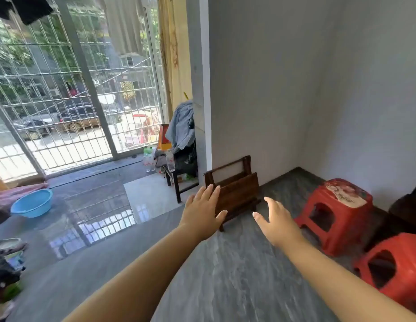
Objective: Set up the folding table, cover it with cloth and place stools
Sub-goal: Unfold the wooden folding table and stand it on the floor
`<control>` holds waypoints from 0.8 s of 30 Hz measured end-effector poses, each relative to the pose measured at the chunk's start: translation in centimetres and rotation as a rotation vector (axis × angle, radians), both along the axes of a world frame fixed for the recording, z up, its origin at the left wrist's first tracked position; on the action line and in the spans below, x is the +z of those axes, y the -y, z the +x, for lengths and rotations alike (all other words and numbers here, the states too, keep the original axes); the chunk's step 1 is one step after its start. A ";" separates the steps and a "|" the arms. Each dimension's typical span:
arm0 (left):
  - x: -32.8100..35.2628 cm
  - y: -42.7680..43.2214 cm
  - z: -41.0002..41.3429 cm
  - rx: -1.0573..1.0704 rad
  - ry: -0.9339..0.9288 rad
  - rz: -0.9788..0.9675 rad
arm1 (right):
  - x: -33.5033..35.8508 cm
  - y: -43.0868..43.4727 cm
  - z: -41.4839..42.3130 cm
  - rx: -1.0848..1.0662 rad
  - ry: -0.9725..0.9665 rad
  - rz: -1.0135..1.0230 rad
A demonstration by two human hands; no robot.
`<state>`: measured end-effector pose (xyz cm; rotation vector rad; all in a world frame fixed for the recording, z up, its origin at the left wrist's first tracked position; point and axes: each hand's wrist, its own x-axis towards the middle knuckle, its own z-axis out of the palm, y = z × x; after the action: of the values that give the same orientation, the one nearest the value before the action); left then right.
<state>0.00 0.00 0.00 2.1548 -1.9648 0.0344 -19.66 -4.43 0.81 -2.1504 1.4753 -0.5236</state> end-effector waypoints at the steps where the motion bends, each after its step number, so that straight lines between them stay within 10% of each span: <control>1: -0.4 1.5 0.5 0.008 -0.036 0.003 | -0.4 1.9 0.9 -0.005 0.015 0.008; 24: -24.3 52.3 22.6 0.301 -0.293 0.253 | -24.1 59.3 28.2 -0.115 0.126 0.530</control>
<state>22.60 -52.33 -24.34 2.4296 -1.5410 -0.4755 8.53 -63.72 -23.26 -1.6021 1.4723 -0.2596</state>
